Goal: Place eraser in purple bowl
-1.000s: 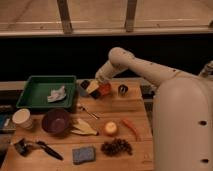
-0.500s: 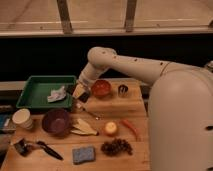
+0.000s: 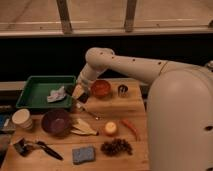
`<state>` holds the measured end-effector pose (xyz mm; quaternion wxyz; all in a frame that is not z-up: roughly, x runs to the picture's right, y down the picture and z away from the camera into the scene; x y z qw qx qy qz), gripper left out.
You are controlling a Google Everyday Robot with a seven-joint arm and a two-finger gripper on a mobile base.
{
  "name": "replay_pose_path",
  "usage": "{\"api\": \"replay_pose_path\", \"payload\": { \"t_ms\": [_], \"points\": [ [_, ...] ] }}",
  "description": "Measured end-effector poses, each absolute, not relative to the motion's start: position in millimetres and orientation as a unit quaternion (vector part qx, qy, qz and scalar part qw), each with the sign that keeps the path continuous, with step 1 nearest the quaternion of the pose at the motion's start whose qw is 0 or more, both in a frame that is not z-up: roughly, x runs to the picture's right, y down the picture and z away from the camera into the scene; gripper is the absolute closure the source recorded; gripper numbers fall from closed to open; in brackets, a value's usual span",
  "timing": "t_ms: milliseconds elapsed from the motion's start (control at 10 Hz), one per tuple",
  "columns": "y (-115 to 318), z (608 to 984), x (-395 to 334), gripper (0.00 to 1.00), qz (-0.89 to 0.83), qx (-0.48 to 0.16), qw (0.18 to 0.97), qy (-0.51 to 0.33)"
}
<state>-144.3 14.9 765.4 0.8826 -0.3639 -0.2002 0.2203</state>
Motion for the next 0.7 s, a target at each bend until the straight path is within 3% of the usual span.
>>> {"api": "replay_pose_path", "payload": {
  "t_ms": [700],
  "points": [
    [64, 752, -223, 1.0, 0.131, -0.429, 0.863, -0.234]
  ]
}}
